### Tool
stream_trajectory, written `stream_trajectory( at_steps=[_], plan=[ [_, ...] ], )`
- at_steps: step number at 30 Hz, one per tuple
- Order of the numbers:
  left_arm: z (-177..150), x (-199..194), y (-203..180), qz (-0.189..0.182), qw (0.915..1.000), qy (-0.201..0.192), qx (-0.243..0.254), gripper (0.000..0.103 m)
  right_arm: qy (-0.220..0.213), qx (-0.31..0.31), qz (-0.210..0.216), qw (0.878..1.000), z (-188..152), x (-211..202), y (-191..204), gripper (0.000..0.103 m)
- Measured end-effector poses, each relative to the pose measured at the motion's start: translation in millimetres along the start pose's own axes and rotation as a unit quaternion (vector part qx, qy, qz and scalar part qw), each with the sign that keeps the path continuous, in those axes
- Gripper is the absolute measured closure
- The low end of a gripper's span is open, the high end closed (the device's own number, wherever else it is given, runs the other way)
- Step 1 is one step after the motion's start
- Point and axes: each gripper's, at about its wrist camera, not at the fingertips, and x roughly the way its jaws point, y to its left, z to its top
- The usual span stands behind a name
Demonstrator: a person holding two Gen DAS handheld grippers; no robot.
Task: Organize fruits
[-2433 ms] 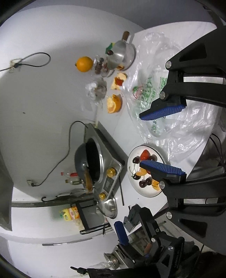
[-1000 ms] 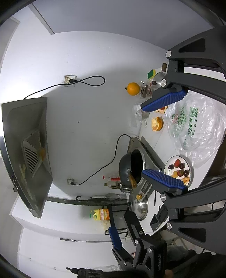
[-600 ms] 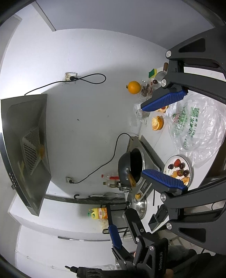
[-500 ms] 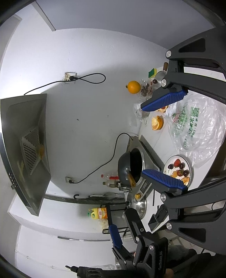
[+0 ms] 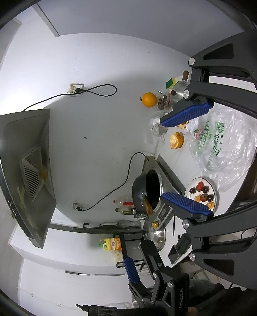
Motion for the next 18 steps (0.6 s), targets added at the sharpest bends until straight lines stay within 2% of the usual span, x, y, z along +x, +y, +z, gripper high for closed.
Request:
stream_trajectory(
  at_steps=[18],
  plan=[
    [-3.8,-1.1,-2.2,0.0,1.0,-0.007,-0.005,0.001,0.004,0.003,0.0,1.0,-3.6,4.5,-2.2,0.031]
  ],
)
